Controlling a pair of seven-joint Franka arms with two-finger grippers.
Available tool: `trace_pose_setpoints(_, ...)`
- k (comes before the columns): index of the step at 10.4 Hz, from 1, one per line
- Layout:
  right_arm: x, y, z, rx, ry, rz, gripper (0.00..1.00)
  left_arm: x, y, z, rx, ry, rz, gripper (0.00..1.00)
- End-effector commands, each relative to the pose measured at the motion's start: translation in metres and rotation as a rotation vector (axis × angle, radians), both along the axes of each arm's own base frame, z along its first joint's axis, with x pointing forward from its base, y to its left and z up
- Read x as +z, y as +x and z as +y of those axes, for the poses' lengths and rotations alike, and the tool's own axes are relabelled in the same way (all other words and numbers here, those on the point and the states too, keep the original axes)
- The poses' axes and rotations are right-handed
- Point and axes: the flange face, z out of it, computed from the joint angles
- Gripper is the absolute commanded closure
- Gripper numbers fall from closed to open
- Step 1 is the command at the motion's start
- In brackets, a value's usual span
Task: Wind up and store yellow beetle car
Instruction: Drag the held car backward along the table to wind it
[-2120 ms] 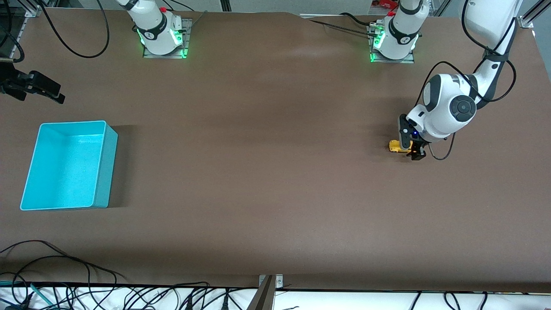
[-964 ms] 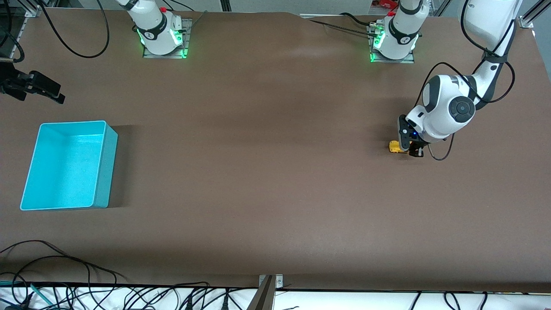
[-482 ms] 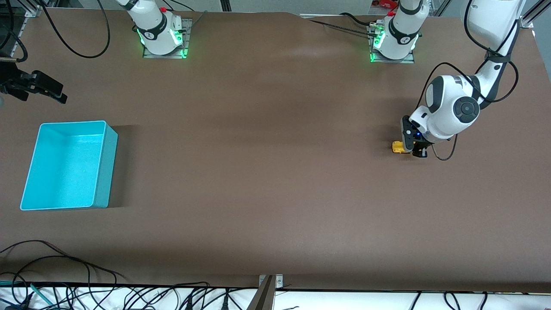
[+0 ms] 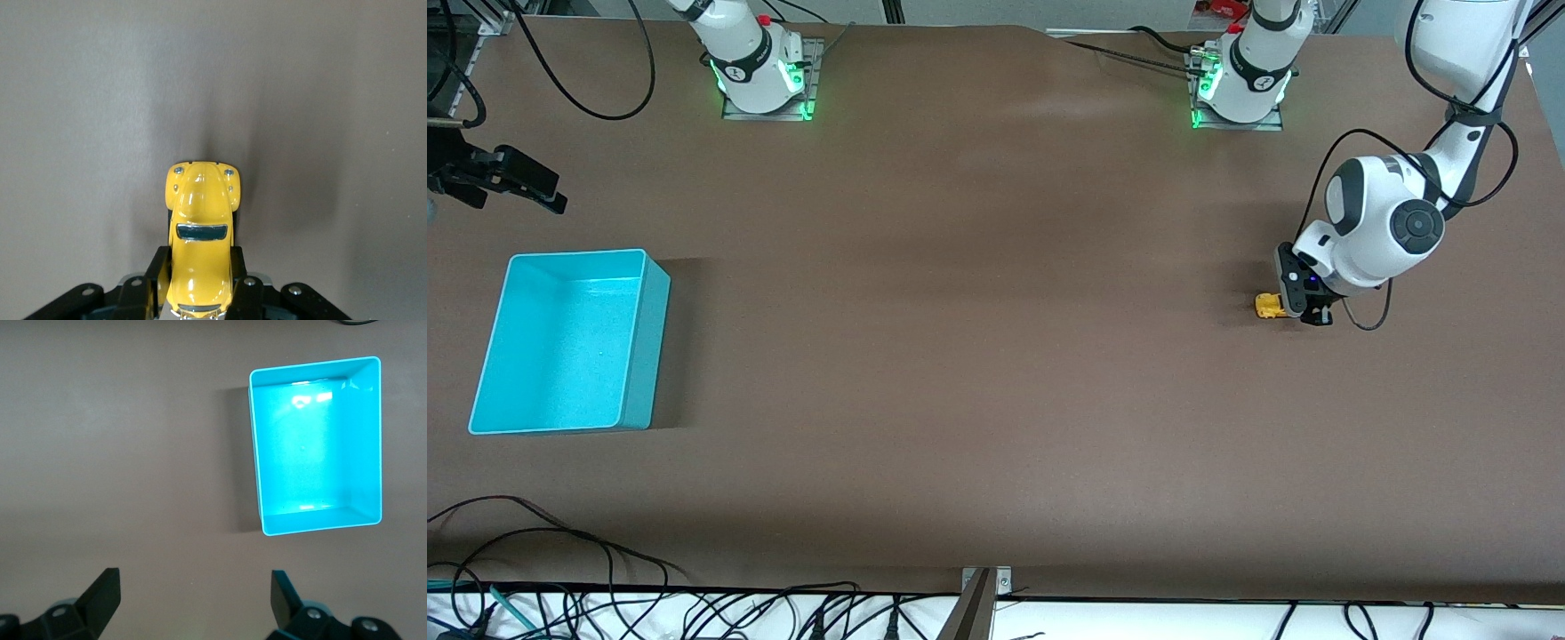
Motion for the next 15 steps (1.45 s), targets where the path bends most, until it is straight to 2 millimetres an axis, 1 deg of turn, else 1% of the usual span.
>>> trace_pose_setpoints(1,0.007,-0.002,0.002,-0.001,0.013,-0.006,0.00,-0.037,-0.003,0.023,0.020,0.003,0.036,1.00)
trace_pose_setpoints(2,0.007,-0.002,0.003,-0.002,0.013,-0.006,0.00,-0.040,-0.005,0.032,0.027,0.010,0.040,1.00)
trace_pose_setpoints(3,0.007,-0.002,0.002,-0.001,0.013,-0.006,0.00,-0.038,0.000,0.039,0.020,0.015,0.021,1.00)
trace_pose_setpoints(4,0.007,-0.002,0.001,0.001,0.013,-0.006,0.00,-0.042,-0.001,0.043,-0.008,0.011,0.025,1.00)
trace_pose_setpoints(5,0.007,-0.002,0.001,0.003,0.013,-0.006,0.00,-0.042,0.001,0.053,-0.021,0.014,0.023,1.00)
trace_pose_setpoints(8,0.007,-0.002,0.000,0.000,0.013,-0.006,0.00,-0.043,0.004,0.055,-0.045,0.014,0.022,1.00)
trace_pose_setpoints(10,0.007,-0.002,0.000,-0.004,0.013,-0.006,0.00,-0.041,0.008,0.057,-0.037,0.015,0.013,1.00)
trace_pose_setpoints(11,0.006,-0.001,-0.001,-0.002,0.013,-0.006,0.00,-0.035,0.014,0.056,-0.038,0.017,-0.004,0.97)
trace_pose_setpoints(12,0.007,-0.001,0.001,0.001,0.012,-0.008,0.00,-0.030,0.017,0.055,-0.042,0.018,-0.014,0.68)
trace_pose_setpoints(13,0.008,-0.002,0.002,-0.002,0.012,-0.009,0.00,-0.024,0.020,0.055,-0.040,0.017,-0.026,0.45)
trace_pose_setpoints(14,0.007,-0.001,0.001,-0.002,0.012,-0.008,0.00,-0.019,0.023,0.055,-0.024,0.005,-0.034,0.00)
trace_pose_setpoints(15,0.007,-0.001,0.000,-0.002,0.013,-0.008,0.00,-0.016,0.023,0.050,-0.025,-0.002,-0.030,0.00)
